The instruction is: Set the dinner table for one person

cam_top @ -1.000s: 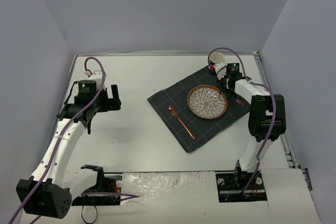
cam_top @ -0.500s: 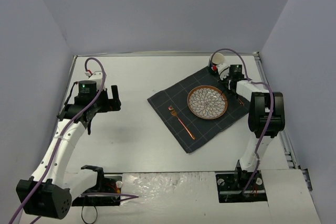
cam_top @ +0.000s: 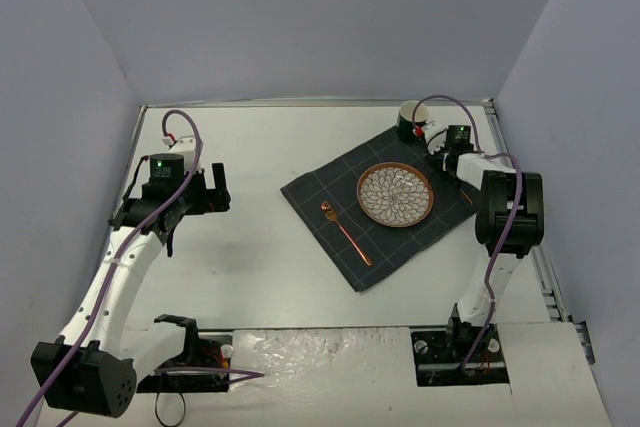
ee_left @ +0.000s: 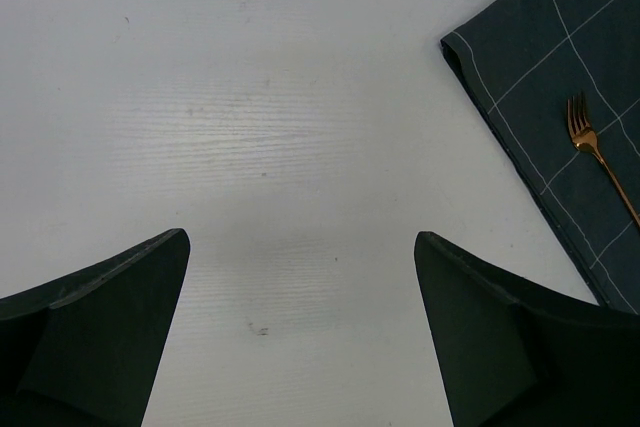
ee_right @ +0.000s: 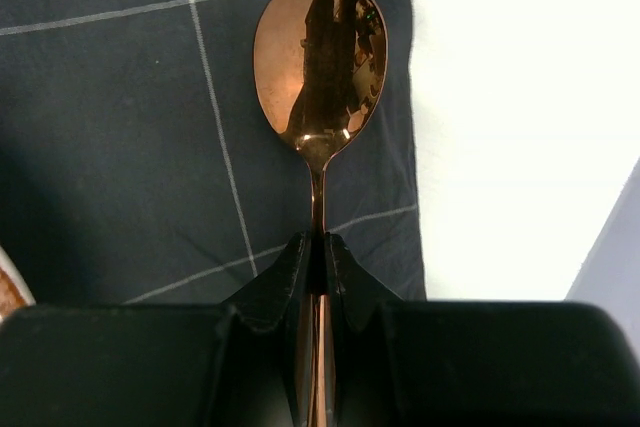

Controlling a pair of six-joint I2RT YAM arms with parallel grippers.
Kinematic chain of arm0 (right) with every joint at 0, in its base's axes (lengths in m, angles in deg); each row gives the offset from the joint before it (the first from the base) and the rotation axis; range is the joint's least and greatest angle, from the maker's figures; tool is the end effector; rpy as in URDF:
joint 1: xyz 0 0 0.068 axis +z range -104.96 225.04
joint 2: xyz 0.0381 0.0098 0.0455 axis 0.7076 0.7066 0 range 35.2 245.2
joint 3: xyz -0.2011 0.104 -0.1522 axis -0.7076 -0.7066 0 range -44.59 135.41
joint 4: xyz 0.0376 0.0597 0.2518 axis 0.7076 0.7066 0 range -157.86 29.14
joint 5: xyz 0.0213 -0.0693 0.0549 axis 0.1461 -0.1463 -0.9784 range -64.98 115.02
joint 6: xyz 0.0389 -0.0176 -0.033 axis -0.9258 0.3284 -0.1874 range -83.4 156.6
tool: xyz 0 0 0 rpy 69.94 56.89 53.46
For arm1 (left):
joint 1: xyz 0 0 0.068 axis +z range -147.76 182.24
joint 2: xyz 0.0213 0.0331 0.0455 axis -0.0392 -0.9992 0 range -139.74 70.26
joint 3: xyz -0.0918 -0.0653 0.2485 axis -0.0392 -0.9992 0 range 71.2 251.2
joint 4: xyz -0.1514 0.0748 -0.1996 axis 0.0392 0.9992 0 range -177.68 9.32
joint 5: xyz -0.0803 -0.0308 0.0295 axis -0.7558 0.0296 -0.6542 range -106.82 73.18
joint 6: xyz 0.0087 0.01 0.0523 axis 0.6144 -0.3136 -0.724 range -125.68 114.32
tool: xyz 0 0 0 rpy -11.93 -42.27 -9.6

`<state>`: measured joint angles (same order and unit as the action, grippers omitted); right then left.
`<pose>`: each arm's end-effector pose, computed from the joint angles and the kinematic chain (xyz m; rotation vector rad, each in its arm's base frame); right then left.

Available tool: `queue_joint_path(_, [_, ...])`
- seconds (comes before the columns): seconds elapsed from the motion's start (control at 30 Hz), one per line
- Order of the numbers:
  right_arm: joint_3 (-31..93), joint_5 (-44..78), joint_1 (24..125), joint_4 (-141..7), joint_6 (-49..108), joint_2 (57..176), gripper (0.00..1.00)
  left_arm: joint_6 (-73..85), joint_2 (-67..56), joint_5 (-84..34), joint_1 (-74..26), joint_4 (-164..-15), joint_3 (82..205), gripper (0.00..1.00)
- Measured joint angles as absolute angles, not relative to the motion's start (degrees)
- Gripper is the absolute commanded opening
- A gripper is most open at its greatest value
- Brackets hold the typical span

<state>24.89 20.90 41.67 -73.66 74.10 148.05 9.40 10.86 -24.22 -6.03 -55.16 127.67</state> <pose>0.4280 -0.0226 0.1653 -0.6959 2.1316 -0.3099 0.2194 -0.0366 0.3247 -0.0574 2.2073 -0.3702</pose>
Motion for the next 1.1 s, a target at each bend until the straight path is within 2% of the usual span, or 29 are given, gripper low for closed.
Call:
queue_joint_path(0.8, [25.8, 17.7, 41.7, -74.5, 74.6, 148.6, 0.07, 9.3, 10.9, -24.2, -5.8, -55.0, 127.6, 0.93])
queue_joint_path(1.1, [27.1, 17.1, 41.7, -74.9, 74.9, 149.0, 0.13, 9.3, 10.9, -24.2, -5.6, -55.0, 127.6, 0.93])
